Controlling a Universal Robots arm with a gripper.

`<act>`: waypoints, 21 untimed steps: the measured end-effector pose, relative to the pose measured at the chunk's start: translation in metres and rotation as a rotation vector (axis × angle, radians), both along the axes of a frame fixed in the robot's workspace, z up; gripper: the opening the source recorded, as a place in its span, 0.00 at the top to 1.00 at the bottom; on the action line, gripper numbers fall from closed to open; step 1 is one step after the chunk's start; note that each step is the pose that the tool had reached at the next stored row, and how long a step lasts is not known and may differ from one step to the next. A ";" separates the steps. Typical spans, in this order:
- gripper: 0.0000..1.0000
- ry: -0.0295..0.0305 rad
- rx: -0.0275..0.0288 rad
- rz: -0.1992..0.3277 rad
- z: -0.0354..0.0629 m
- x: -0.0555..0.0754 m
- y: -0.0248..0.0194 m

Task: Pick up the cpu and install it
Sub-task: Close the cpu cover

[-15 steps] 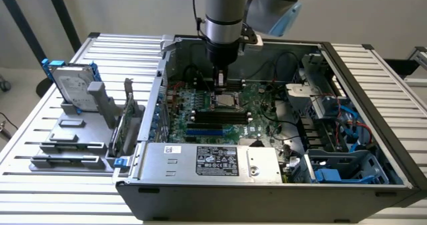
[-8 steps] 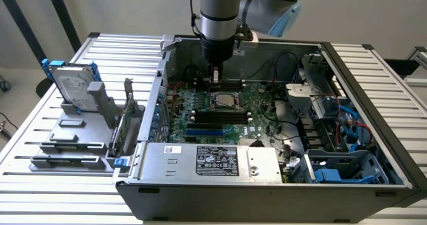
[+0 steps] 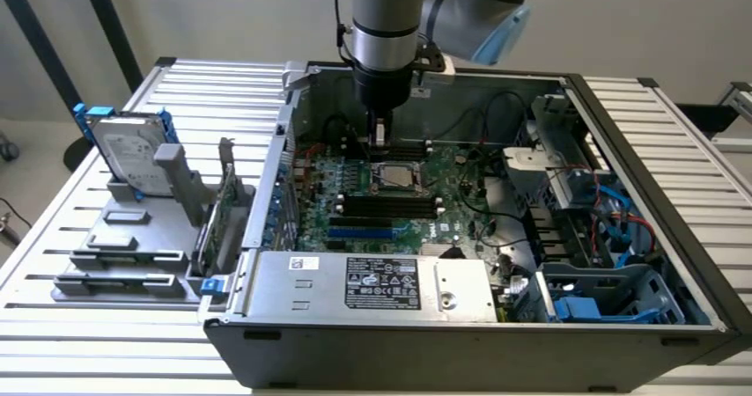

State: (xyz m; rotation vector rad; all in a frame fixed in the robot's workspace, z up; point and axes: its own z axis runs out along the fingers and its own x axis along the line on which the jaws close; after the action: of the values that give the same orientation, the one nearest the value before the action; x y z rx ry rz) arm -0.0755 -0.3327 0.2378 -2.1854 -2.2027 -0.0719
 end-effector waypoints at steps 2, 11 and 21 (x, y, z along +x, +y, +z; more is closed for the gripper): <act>0.89 0.0000 0.0002 0.000 0.0000 0.000 0.0000; 0.89 0.0098 0.0014 0.000 0.0044 0.008 -0.0011; 0.89 0.0244 0.0015 0.001 0.0248 0.043 -0.0076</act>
State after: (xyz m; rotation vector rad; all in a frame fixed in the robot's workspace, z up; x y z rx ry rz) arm -0.0326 -0.3402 0.2627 -2.1724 -2.1903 -0.0466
